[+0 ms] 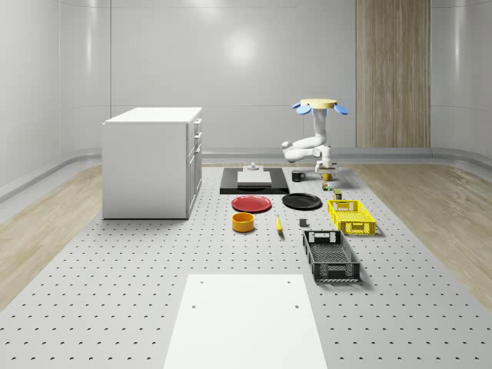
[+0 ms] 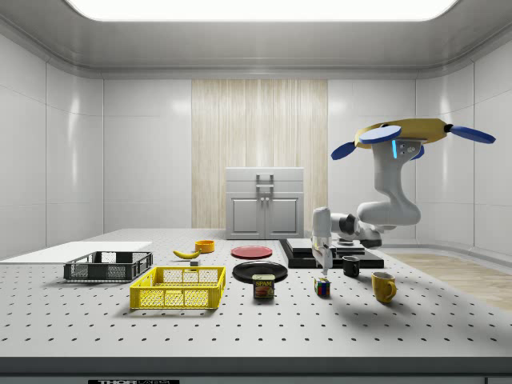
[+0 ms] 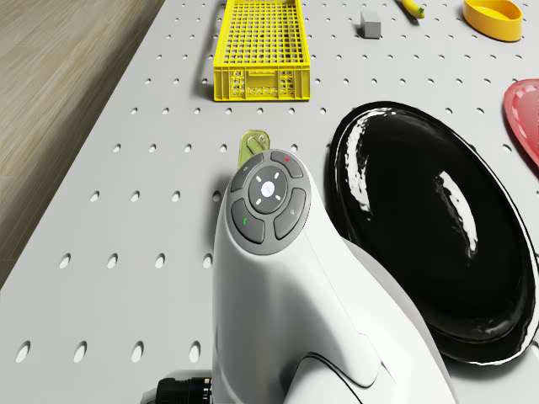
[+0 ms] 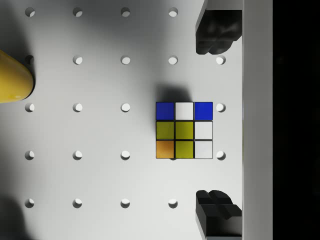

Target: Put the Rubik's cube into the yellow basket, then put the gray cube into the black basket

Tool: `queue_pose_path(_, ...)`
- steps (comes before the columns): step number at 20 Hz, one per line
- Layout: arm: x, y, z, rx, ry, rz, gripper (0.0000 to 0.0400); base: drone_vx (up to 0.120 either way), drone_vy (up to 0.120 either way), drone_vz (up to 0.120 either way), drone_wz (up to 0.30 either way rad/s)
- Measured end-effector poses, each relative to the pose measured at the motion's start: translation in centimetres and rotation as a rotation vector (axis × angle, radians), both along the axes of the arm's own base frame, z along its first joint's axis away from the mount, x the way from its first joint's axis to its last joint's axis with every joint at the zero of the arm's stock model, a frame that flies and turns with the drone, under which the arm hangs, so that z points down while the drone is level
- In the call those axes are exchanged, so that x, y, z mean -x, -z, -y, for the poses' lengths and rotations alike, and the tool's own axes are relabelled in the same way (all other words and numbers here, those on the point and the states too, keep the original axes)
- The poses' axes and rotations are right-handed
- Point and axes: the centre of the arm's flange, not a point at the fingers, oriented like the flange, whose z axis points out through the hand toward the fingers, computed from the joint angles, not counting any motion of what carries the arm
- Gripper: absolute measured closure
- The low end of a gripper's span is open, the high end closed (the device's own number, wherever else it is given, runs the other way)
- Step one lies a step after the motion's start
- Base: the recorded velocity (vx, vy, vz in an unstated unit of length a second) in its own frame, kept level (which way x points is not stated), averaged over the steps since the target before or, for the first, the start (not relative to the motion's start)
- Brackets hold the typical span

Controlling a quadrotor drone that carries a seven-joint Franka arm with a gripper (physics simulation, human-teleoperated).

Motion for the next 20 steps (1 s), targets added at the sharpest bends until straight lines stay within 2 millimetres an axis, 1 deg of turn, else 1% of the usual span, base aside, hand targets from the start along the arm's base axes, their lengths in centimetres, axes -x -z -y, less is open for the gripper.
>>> queue_pose_path(2, 0.0, 0.0, 0.0, 0.000, 0.000, 0.000, 0.0000, 0.000, 0.000, -0.120, 0.000)
queue_pose_path(4, 0.0, 0.0, 0.0, 0.000, 0.000, 0.000, 0.0000, 0.000, -0.060, -0.100, 0.000)
queue_pose_path(8, 0.0, -0.2, 0.0, 0.000, 0.000, 0.000, 0.0000, 0.000, 0.000, 0.000, 0.000)
queue_pose_path(16, 0.0, -2.7, 0.0, 0.000, 0.000, 0.000, 0.0000, 0.000, 0.000, 0.000, 0.000)
queue_pose_path(20, 0.0, -3.4, 0.0, 0.000, 0.000, 0.000, 0.0000, 0.000, 0.000, 0.000, 0.000)
